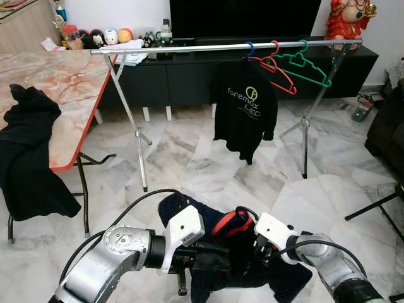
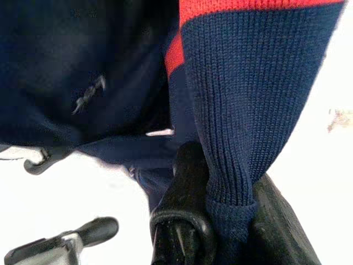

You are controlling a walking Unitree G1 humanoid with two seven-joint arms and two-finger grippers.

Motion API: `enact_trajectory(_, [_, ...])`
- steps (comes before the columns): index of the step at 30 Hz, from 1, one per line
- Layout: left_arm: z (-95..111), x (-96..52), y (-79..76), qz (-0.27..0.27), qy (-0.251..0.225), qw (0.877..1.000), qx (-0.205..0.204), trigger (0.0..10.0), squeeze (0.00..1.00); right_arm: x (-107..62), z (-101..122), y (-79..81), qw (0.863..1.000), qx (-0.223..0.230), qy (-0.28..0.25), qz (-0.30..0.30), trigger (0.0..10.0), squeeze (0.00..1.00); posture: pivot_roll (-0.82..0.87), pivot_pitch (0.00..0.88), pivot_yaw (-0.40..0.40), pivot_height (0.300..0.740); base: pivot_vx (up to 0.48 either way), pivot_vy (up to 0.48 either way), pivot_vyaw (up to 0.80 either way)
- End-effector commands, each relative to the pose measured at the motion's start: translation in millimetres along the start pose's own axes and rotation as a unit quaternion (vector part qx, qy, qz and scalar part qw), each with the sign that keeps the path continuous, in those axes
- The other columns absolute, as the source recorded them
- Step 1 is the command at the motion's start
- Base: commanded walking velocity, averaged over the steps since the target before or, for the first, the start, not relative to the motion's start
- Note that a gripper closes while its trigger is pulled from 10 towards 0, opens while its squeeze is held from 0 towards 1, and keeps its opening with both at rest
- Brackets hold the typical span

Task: Hang hanger

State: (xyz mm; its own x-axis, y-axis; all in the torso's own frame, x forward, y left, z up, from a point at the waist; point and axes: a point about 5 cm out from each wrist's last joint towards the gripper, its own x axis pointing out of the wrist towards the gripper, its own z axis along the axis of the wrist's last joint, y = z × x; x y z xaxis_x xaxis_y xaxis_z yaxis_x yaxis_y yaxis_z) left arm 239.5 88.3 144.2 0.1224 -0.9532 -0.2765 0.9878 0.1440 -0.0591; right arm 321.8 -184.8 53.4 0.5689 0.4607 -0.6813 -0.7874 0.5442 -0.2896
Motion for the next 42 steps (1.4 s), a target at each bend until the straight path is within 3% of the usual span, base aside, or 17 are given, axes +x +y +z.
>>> enact_trajectory(1, [1.6,-0.5,-3.9,-0.010,0.005,1.000,0.003,10.0,1.00,-0.7,5.9,-7.0,1.000,0.006,-0.011,-0.020,0.0,0.00,0.03,0.103,0.018,0.740,0.000,0.000,0.00])
enact_trajectory(6, [0.5,-6.7,-0.6,0.008,0.012,1.000,0.004,10.0,1.00,-0.7,9.9,-8.8,0.999,0.000,-0.028,-0.026,0.0,0.00,0.03,0.101,0.019,0.740,0.000,0.000,0.00])
enact_trajectory(10, [-2.5,-16.6,7.9,0.038,0.025,0.999,0.006,10.0,1.00,-1.2,9.5,-3.8,0.999,-0.028,-0.036,0.014,0.0,0.00,0.04,0.099,0.019,0.740,0.000,0.000,0.00])
enact_trajectory(11, [-6.4,-24.7,10.5,0.047,0.042,0.998,0.009,10.0,1.00,-3.2,9.8,1.5,0.995,-0.065,-0.051,0.053,0.0,0.00,0.04,0.096,0.020,0.740,0.000,0.000,0.00])
enact_trajectory(14, [-16.6,-32.2,12.4,0.050,0.082,0.995,0.009,10.0,1.00,-6.8,7.3,7.6,0.987,-0.116,-0.057,0.100,0.0,0.00,0.05,0.090,0.018,0.740,0.000,0.000,0.00])
enact_trajectory(20, [-43.7,-42.2,25.3,0.096,0.169,0.980,0.036,10.0,1.00,-16.6,-8.5,10.4,0.972,-0.157,-0.020,0.174,0.0,0.00,0.05,0.076,0.011,0.740,0.000,0.000,0.00])
enact_trajectory(28, [-55.8,-41.8,35.4,0.143,0.173,0.973,0.046,10.0,1.00,-18.3,2.2,12.1,0.961,-0.179,-0.061,0.201,0.0,0.00,0.04,0.061,0.011,0.740,0.000,0.000,0.00])
enact_trajectory(29, [-57.4,-41.3,33.8,0.137,0.167,0.976,0.033,10.0,0.00,-16.4,5.4,11.5,0.963,-0.180,-0.065,0.192,0.0,0.00,0.04,0.058,0.011,0.740,0.000,0.000,0.00])
enact_trajectory(36, [-62.8,-40.4,30.2,0.118,0.166,0.979,0.022,10.0,0.00,-14.6,13.9,12.5,0.959,-0.185,-0.092,0.192,0.0,0.00,0.04,0.048,0.014,0.740,0.000,0.000,0.00])
enact_trajectory(38, [-65.5,-34.8,27.3,0.098,0.166,0.981,0.015,10.0,0.00,-14.8,17.9,17.4,0.951,-0.195,-0.106,0.216,0.0,0.00,0.03,0.042,0.015,0.740,0.000,0.000,0.00])
enact_trajectory(42, [-61.2,-26.5,31.7,0.109,0.146,0.983,0.016,10.0,0.00,-13.7,24.5,22.3,0.943,-0.200,-0.124,0.236,0.0,0.00,0.02,0.034,0.017,0.740,0.000,0.000,0.00])
